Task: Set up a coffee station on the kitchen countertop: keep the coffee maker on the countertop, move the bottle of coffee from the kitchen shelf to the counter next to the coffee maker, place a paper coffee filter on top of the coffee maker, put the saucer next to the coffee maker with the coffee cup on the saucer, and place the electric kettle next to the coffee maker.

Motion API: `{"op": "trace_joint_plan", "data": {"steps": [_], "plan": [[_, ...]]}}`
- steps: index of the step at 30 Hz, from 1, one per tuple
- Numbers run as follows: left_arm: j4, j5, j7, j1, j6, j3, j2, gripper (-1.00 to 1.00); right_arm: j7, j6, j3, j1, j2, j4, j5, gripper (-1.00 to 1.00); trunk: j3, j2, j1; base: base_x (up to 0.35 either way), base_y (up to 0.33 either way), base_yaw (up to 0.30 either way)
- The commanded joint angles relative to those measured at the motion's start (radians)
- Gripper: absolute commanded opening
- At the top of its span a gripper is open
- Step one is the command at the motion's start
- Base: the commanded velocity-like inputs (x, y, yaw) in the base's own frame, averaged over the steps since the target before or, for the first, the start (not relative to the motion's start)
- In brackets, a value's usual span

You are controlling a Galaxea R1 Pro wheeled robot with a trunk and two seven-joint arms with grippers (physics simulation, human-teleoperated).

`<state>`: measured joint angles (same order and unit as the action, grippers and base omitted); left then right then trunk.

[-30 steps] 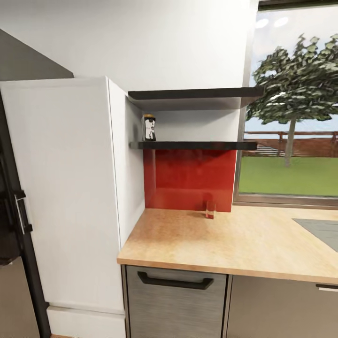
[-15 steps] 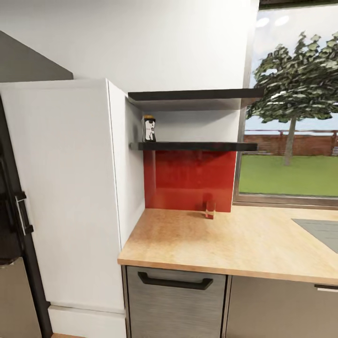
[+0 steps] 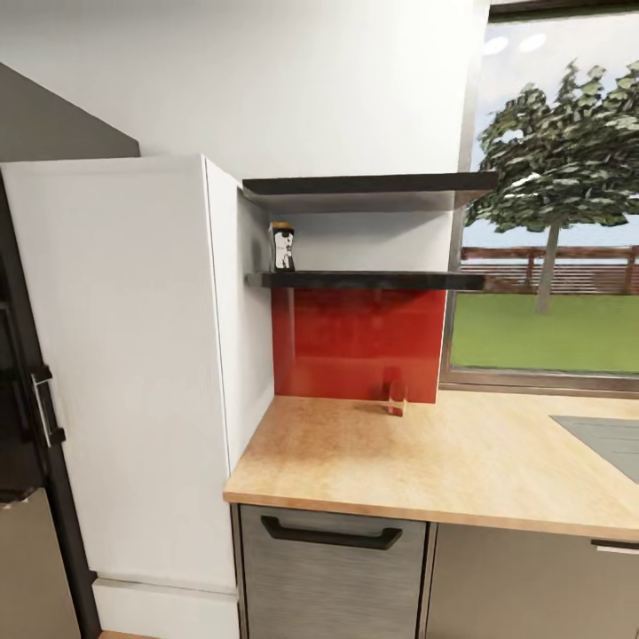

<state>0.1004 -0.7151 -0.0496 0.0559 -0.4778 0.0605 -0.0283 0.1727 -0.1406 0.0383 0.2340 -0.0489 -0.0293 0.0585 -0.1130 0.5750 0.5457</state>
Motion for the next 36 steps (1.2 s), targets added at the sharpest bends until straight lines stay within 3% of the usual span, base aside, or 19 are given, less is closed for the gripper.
{"op": "trace_joint_plan", "data": {"steps": [1,25,36], "plan": [[0.001,-0.011,-0.004,0.000,-0.002,0.006,0.000,1.00,0.001,-0.007,0.003,0.001,0.000,-0.003,0.006,1.00,-0.003,-0.007,-0.004,0.000,0.000,0.000],[0.001,-0.010,-0.004,0.000,-0.002,0.007,0.000,1.00,0.001,-0.007,0.003,0.001,-0.002,-0.003,0.006,1.00,-0.079,-0.175,-0.096,0.000,0.000,0.000],[0.001,-0.010,-0.004,0.000,-0.003,0.007,0.000,1.00,0.001,-0.007,0.003,0.001,-0.002,-0.003,0.006,1.00,-0.079,-0.175,-0.096,0.000,0.000,0.000]]}}
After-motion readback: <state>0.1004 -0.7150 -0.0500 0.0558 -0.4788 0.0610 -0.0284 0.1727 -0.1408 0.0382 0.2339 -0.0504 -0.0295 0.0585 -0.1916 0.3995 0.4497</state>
